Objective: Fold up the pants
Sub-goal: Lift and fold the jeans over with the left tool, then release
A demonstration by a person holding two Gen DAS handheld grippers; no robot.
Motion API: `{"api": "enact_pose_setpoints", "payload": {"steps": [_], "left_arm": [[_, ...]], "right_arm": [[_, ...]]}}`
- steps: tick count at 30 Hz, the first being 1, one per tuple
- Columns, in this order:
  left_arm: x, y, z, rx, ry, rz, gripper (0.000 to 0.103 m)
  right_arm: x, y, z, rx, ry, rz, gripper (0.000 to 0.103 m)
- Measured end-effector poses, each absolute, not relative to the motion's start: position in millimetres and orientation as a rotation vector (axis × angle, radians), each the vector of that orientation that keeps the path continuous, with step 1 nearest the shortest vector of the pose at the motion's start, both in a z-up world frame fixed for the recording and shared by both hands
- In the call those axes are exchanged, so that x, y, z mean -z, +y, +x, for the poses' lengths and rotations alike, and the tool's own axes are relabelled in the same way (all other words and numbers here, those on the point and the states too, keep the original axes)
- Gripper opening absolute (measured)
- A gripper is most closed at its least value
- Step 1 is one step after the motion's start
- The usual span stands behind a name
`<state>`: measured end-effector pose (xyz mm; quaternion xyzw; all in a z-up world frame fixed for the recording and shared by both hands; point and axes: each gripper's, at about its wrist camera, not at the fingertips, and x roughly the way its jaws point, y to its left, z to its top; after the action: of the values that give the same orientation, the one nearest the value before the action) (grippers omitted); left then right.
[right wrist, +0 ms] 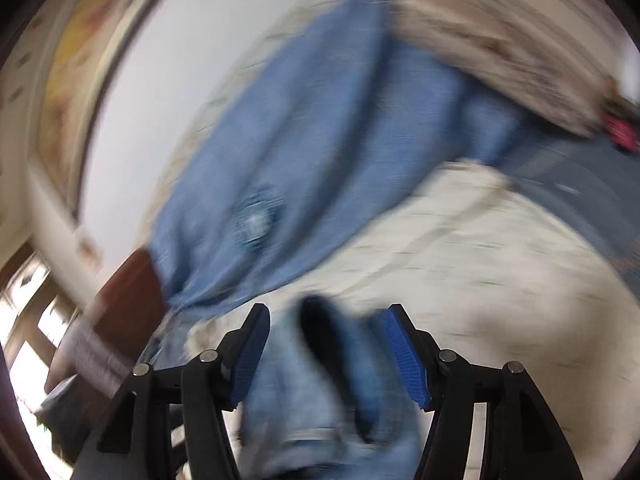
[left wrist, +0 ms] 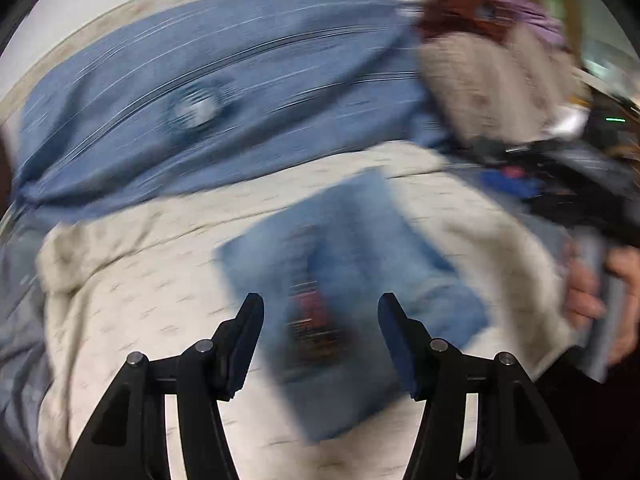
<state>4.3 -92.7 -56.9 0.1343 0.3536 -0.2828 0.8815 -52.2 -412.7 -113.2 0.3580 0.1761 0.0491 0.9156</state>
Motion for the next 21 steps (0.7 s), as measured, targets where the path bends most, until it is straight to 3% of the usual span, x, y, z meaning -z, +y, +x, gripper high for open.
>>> {"api": "enact_pose_setpoints", "payload": {"steps": [4,10,14,18,21], "left_arm": [[69,-69,37,0.462,0.782,0.223,0.060],[79,-94,84,0.374,0.762,0.246,0.061],[98,-115,112,0.386,0.815,0.270,0.060],[121,-148,116,0.395,0.813,0.365,0.058],[126,-160,118,0.401,0.797,0.381,0.058]], "right_arm": [[96,-362,-14,-0.299,0.385,0.682,0.064],[116,-331,47,-0.402,0.538,0.745,0.064],[135,-341,64,-0.281,0.611,0.720,0.063],[176,-381,69,-0.149,0.705,0.883,0.063],[206,-399,73,-0.123,0.772,0.961,0.048]]}}
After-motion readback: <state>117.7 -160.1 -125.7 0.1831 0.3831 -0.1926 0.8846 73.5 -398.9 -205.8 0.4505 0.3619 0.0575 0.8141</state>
